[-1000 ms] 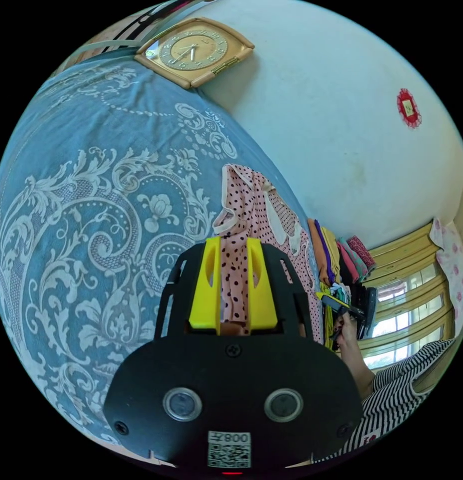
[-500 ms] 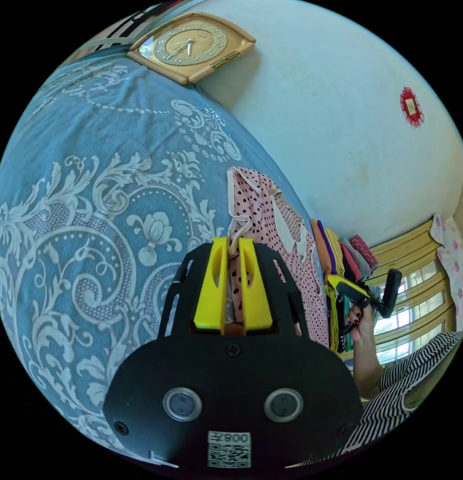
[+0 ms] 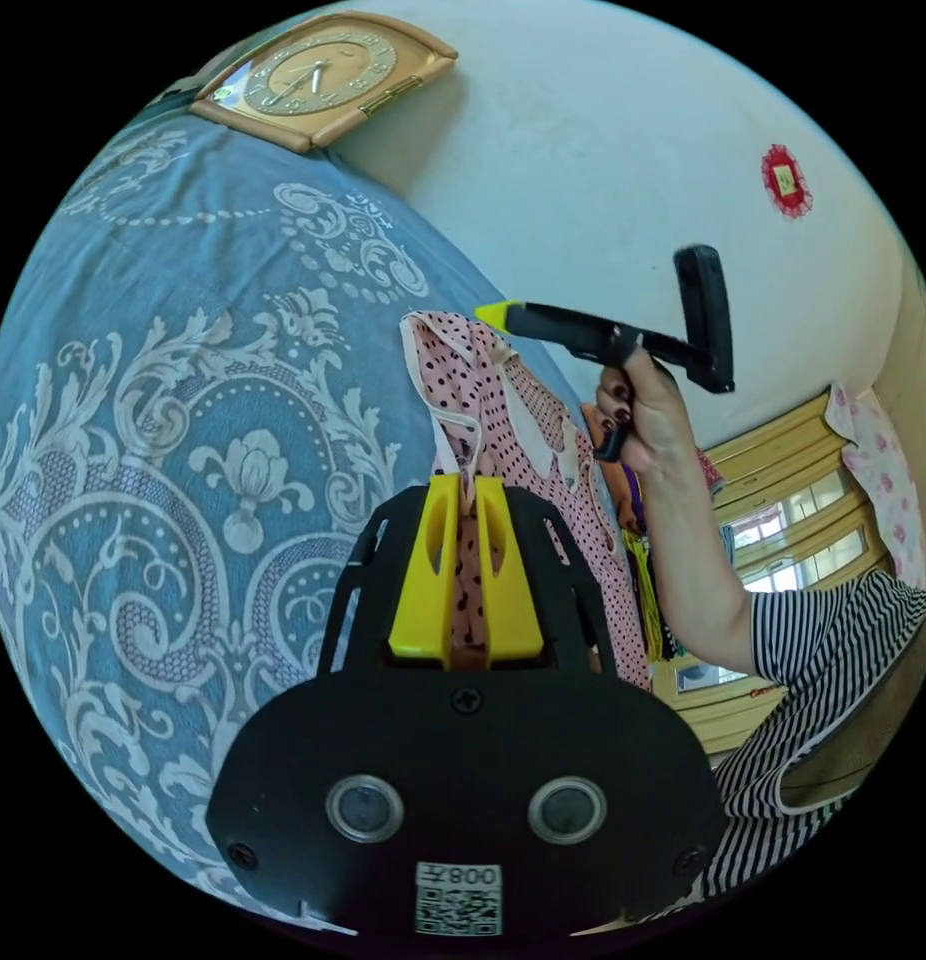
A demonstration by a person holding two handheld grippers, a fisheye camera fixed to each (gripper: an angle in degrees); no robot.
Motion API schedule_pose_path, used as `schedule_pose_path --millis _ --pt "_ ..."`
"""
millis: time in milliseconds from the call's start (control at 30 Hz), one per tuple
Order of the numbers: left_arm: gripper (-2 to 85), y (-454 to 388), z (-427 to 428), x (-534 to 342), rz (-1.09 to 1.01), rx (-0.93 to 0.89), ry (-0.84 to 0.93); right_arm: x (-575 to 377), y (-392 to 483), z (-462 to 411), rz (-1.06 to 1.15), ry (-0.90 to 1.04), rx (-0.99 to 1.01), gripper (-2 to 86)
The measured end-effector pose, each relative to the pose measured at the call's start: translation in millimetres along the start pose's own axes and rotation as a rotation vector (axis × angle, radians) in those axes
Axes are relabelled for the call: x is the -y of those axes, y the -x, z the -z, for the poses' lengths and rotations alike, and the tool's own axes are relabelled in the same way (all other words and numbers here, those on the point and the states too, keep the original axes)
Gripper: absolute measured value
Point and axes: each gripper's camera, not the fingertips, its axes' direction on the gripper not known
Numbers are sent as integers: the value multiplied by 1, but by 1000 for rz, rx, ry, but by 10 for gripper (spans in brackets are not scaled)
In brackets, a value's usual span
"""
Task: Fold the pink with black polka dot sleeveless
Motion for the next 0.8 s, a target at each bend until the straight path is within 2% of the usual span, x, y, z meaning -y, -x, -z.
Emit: schedule_pose_path --millis 167,300,567,800 --pt "30 2 -16 6 -18 6 5 56 3 -47 -3 62 1 81" --pt "27 4 -34 13 -16 -11 16 89 6 -88 1 129 -72 81" --pt "12 0 -59 32 -36 5 52 121 -8 -120 -4 105 -93 50" --pt "8 -10 -66 54 -92 -17 29 116 -64 -110 -82 -33 118 25"
